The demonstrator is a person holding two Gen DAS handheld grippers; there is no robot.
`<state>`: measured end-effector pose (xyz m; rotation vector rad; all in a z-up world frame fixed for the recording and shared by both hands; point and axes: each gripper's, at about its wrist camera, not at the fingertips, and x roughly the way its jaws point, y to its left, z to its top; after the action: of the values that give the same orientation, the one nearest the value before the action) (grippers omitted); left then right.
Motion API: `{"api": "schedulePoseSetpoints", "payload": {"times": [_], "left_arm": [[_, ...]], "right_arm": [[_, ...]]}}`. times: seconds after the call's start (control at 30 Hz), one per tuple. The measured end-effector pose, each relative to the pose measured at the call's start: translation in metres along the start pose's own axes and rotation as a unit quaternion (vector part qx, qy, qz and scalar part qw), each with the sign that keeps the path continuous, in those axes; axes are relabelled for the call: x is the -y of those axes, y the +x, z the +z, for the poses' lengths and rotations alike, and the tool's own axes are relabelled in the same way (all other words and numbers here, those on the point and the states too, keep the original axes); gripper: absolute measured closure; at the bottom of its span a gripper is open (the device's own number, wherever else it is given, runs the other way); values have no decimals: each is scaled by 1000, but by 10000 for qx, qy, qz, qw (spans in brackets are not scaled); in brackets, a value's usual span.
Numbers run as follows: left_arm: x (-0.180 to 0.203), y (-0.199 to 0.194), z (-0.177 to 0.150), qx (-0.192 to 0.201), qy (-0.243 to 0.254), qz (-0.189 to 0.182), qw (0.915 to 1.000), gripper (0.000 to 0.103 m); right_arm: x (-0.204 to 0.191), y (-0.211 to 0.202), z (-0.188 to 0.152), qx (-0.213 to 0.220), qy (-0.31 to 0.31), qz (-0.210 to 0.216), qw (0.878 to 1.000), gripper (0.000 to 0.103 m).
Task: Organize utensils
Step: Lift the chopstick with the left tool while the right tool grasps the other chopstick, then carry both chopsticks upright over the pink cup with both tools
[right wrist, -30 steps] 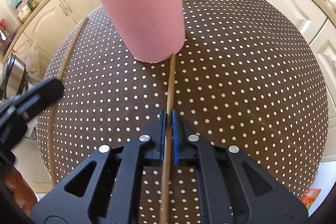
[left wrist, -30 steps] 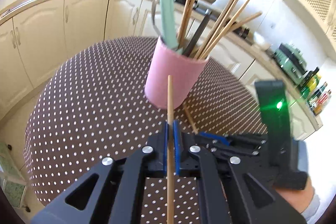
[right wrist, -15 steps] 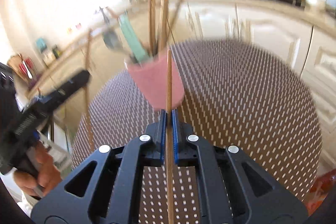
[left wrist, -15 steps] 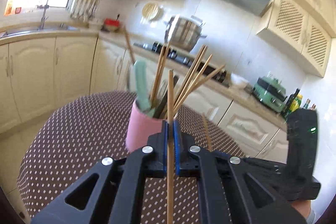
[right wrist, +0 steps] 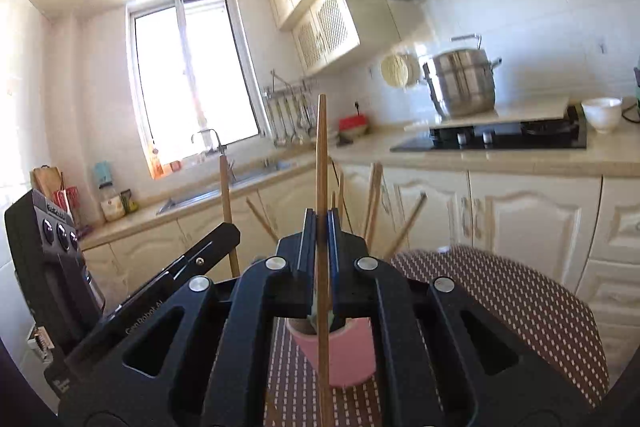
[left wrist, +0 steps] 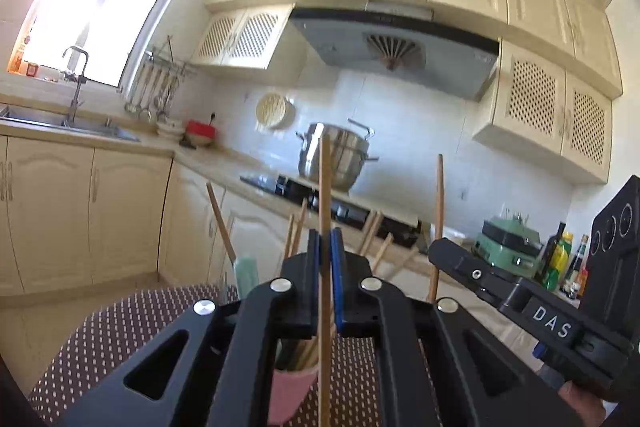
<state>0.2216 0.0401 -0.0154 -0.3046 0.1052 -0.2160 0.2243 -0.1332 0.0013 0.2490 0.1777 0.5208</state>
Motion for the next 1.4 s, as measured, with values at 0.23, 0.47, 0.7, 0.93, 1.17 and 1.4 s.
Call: {"api": "schedulePoseSetpoints", "payload": {"times": [0.23,0.47,0.7,0.93,1.17,1.4], "left_arm": [[-11,21,11,610,-28,286,9977,97],[-20,31,18,1161,-120,392,9924,97],[-20,41,17,1406,-23,485,9889,97],[-27,55,-1,872,38,551,9947,97],[-32,50,-19,160,152,494,9985,97],[-37,34,-32,-199,230,505,9983,97]], "right_arm": [[-4,33,16,482,-91,92,9988,97],[-2,53,15,792,-46,68,9968,97],[0,61,7,1024,-79,-19,9947,97],[-4,71,-5,893,-220,-33,9958,97],[-9,65,-15,710,-273,-96,9971,97],[-13,54,-23,503,-330,-202,9980,97]]}}
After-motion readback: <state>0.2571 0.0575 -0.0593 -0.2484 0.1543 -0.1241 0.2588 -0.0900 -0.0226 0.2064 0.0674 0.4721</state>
